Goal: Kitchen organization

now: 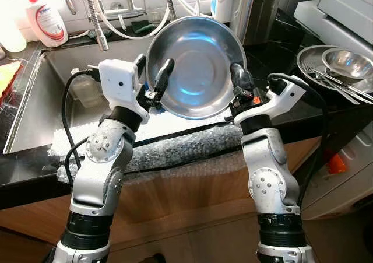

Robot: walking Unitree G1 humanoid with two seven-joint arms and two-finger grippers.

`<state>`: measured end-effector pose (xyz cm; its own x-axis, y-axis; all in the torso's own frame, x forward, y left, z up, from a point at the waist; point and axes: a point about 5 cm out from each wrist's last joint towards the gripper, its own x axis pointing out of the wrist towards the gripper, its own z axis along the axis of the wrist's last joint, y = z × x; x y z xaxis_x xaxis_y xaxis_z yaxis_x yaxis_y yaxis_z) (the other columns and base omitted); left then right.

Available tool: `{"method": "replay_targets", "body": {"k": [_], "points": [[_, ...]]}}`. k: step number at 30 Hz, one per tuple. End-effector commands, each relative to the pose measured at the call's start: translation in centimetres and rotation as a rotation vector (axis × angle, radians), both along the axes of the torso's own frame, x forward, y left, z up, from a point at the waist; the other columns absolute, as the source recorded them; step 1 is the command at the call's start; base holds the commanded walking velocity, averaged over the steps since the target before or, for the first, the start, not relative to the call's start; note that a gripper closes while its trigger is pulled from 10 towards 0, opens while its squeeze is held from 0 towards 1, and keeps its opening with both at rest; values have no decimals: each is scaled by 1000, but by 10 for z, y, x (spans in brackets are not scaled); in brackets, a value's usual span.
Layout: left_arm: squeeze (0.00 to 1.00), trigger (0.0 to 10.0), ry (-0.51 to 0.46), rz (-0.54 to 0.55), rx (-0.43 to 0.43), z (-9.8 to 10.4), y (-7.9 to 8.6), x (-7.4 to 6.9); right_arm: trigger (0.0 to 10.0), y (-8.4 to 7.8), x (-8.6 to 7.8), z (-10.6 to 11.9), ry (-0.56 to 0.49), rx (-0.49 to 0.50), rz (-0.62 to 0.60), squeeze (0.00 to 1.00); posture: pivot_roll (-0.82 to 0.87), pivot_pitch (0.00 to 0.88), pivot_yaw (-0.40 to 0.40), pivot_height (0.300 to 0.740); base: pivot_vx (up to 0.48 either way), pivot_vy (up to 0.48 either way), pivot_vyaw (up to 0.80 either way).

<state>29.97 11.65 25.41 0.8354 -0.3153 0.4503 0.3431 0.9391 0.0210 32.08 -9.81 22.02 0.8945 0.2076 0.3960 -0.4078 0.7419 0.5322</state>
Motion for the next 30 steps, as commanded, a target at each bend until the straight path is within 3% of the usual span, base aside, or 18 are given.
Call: {"method": "replay_targets", "body": {"k": [1, 15, 17, 18, 24, 27, 28, 30], "points": [[0, 10000, 15, 45, -11, -3, 6, 2, 10000, 7, -4, 10, -41, 26, 30, 0, -50, 117, 53, 740, 0, 0, 0], [0, 10000, 17, 96, -48, -1, 14, 5, 10000, 8, -4, 9, -41, 25, 39, 0, -48, 117, 52, 740, 0, 0, 0], [0, 4471, 23, 86, -46, -2, 13, 6, 10000, 8, -4, 9, -41, 24, 41, 0, -49, 117, 52, 740, 0, 0, 0], [0, 3059, 33, 73, -41, -3, 11, 6, 10000, 8, -4, 9, -40, 21, 42, 0, -51, 117, 52, 740, 0, 0, 0], [0, 3059, 32, 61, -46, -3, 9, 5, 10000, 10, -4, 8, -35, 17, 47, 0, -48, 118, 51, 740, 0, 0, 0], [0, 2235, 31, 61, -48, -2, 10, 5, 10000, 11, -4, 8, -34, 16, 51, 0, -46, 119, 51, 740, 0, 0, 0], [0, 0, 31, 60, -49, -2, 10, 5, 10000, 11, -4, 8, -34, 15, 53, 0, -47, 119, 52, 740, 0, 0, 0], [0, 0, 37, 48, -45, -3, 8, 5, 10000, 12, -4, 8, -35, 14, 58, 0, -47, 119, 52, 740, 0, 0, 0]]}}
